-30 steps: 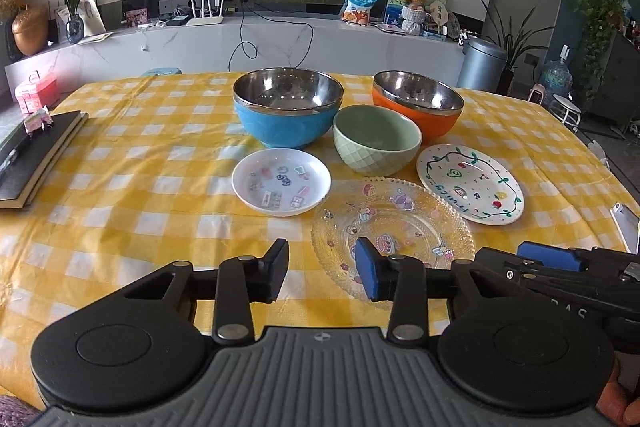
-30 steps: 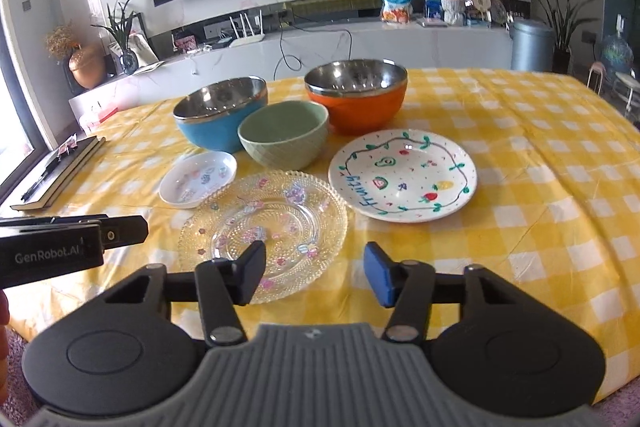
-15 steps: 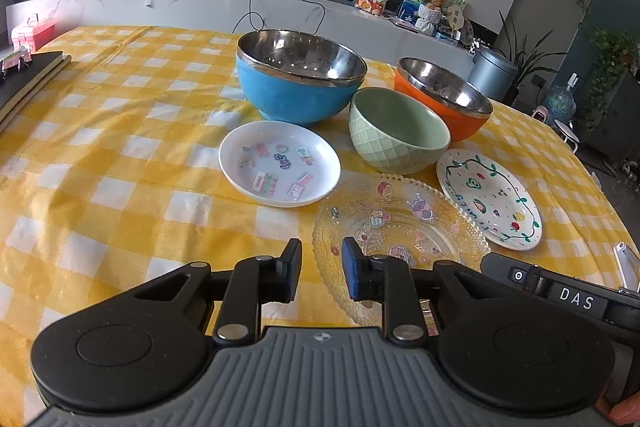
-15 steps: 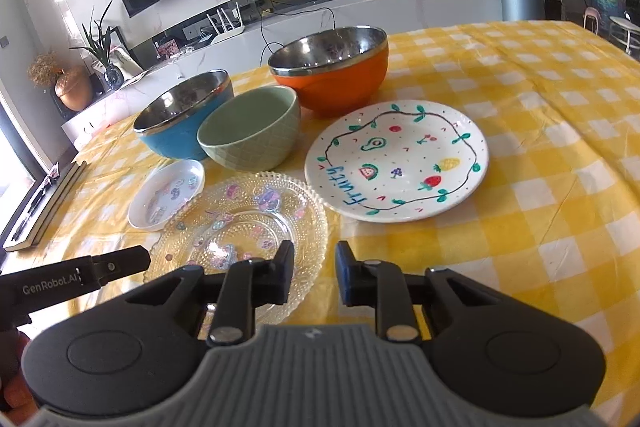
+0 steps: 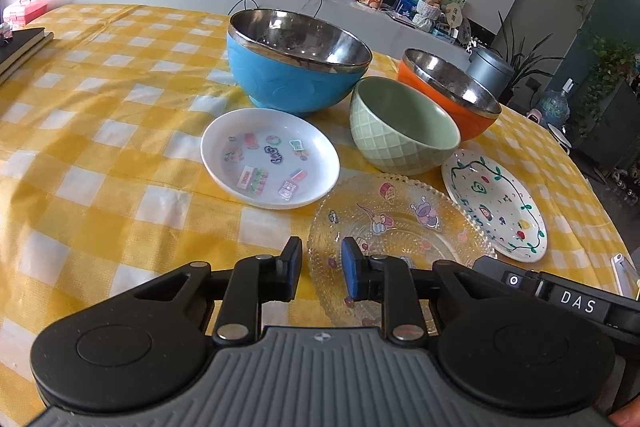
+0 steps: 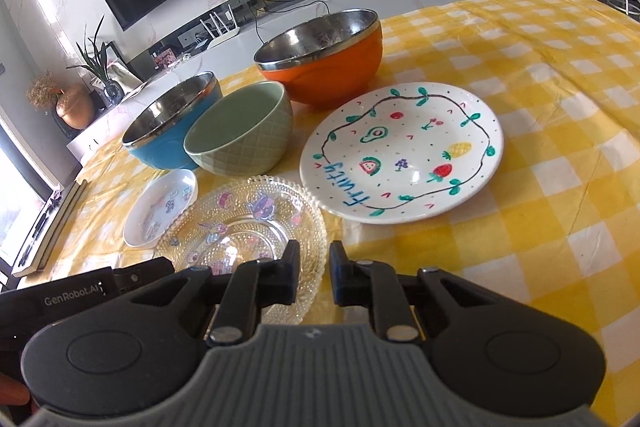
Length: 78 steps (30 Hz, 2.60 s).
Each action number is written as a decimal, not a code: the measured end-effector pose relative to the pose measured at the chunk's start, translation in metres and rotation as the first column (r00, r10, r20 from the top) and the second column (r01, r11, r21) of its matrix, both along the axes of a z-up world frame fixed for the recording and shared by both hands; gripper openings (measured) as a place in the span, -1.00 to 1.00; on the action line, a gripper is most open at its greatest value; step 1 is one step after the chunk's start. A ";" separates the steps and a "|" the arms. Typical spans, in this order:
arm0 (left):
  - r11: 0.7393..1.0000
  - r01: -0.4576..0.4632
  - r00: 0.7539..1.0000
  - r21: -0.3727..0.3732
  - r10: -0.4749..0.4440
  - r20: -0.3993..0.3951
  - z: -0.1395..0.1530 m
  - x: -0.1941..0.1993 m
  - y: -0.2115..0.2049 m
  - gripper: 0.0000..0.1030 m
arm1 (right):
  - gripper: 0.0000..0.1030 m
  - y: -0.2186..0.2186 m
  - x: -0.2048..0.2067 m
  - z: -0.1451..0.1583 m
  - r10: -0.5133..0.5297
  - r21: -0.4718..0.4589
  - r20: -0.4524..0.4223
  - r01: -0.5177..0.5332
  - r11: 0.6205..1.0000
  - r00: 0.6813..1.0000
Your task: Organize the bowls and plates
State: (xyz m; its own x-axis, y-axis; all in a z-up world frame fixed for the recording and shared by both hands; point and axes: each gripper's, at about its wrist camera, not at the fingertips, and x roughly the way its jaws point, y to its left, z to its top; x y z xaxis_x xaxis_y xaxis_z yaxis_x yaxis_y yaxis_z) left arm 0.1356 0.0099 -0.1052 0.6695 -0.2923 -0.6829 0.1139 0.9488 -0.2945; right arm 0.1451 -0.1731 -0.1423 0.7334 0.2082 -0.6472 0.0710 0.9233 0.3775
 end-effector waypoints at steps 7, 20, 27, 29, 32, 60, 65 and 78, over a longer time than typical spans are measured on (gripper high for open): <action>1.000 0.013 1.000 0.005 -0.013 0.009 0.000 0.003 -0.005 -0.55 | -0.77 -0.001 0.002 -0.001 -0.009 0.004 0.010 0.009 1.000 1.000; 1.000 0.003 1.000 0.011 -0.003 0.021 0.011 -0.016 0.008 -0.65 | -0.81 0.004 -0.011 0.009 0.010 0.010 0.015 -0.010 1.000 1.000; 0.999 -0.028 0.999 0.025 0.027 0.046 0.026 -0.033 0.025 -0.65 | -0.81 0.020 -0.023 0.018 0.052 0.024 0.027 -0.053 0.998 0.998; 0.999 -0.044 0.998 0.023 0.043 0.045 0.029 -0.038 0.032 -0.65 | -0.81 0.026 -0.026 0.021 0.069 0.027 0.030 -0.070 0.997 0.997; 0.997 -0.065 0.997 0.030 0.064 0.045 0.032 -0.045 0.042 -0.65 | -0.81 0.037 -0.029 0.024 0.093 0.029 0.034 -0.094 0.995 0.995; 0.982 -0.189 0.982 -0.005 0.189 -0.020 0.008 -0.059 0.107 -0.65 | -0.80 0.106 -0.015 0.005 0.228 0.013 -0.046 -0.228 0.974 0.973; 0.982 -0.188 0.982 0.003 0.188 -0.015 0.008 -0.059 0.106 -0.66 | -0.80 0.107 -0.015 0.006 0.231 0.001 -0.041 -0.231 0.973 0.972; 0.980 -0.198 0.978 0.021 0.196 0.070 0.031 -0.067 0.095 -0.28 | -0.38 0.099 -0.026 0.021 0.232 -0.026 0.028 -0.231 0.973 0.972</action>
